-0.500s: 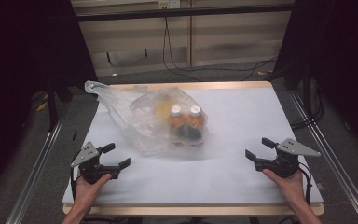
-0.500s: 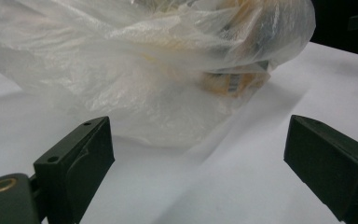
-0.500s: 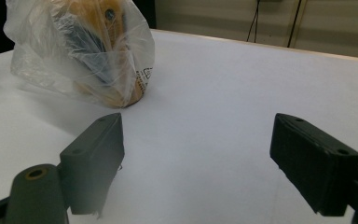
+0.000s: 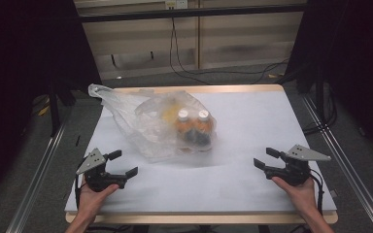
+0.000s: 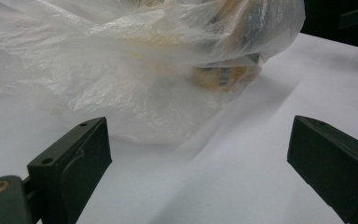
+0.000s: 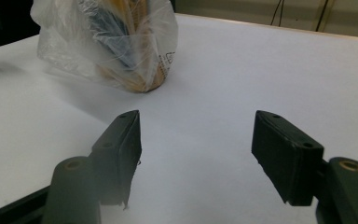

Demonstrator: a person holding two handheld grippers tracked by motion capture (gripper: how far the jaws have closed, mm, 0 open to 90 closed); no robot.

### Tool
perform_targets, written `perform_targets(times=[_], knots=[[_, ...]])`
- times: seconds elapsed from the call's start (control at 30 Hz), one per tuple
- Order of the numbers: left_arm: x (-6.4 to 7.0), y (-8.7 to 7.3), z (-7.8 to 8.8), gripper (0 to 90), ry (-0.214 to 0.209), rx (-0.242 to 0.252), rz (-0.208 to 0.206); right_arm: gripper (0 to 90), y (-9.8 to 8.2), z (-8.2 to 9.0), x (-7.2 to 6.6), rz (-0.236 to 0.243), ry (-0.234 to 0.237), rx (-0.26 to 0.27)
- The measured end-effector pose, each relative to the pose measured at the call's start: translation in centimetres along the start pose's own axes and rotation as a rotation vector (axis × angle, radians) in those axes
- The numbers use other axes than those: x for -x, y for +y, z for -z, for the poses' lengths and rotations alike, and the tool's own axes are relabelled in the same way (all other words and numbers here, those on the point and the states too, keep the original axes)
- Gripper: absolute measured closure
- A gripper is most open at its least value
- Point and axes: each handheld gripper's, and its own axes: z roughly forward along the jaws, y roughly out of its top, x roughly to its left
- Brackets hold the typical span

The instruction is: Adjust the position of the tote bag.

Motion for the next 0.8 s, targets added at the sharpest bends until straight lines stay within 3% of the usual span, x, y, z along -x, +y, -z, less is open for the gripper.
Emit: perform_targets(times=[0.07,0.17,0.2,0.33,0.43,0.47,0.57,0.63,0.7,0.8], knots=[[0.0,0.0,0.2,8.0,-0.008,-0.004,-0.004,34.4,0.0,-0.2,-0.2,-0.005,0.018,-0.009],[0.6,0.0,0.4,10.4,-0.043,0.000,0.084,35.3,0.3,-0.7,-0.5,0.007,0.026,-0.019],[0.8,0.1,0.5,10.4,-0.060,0.006,0.077,35.6,0.5,-0.9,-0.7,0.006,0.035,-0.016],[1.8,0.5,0.7,12.1,-0.049,-0.005,0.012,38.4,1.0,-1.5,-1.6,0.018,0.095,-0.029],[2.1,0.5,0.7,12.7,-0.059,-0.009,0.003,40.0,1.3,-1.8,-2.2,0.030,0.119,-0.040],[2.2,0.5,0.7,13.5,-0.066,-0.012,-0.001,38.6,1.7,-2.1,-2.7,0.041,0.159,-0.049],[2.3,0.6,0.6,13.5,-0.077,-0.018,0.008,37.5,2.1,-2.5,-3.7,0.077,0.191,-0.068],[2.2,0.8,0.5,13.5,-0.093,-0.006,-0.004,38.2,2.6,-2.7,-4.1,0.071,0.223,-0.063],[2.3,0.9,0.6,13.5,-0.073,-0.008,0.006,39.3,2.7,-2.8,-4.3,0.065,0.228,-0.060],[2.4,1.1,0.6,13.5,-0.078,-0.005,0.004,42.5,3.8,-3.6,-5.3,0.072,0.257,-0.061]])
